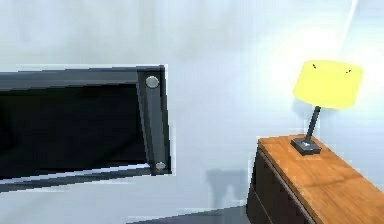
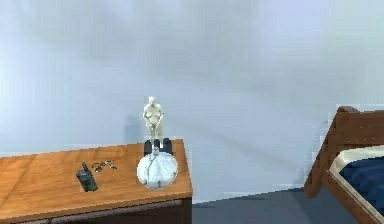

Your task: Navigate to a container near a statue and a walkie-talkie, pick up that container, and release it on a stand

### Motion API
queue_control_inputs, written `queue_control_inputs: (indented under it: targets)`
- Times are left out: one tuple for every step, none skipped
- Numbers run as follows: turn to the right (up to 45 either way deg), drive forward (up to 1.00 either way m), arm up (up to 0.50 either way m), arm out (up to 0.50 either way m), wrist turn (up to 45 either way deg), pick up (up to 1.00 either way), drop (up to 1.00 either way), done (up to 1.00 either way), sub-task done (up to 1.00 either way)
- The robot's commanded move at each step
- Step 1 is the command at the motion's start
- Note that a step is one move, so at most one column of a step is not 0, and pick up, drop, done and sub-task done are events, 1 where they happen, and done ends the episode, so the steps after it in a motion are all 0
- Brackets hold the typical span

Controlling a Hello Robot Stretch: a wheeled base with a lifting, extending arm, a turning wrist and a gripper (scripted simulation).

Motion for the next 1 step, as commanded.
queue_control_inputs:
  targets:
    - [-9.0, 0.0, 0.0, 0.0, 0.0, 0.0, 0.0, 0.0, 0.0]
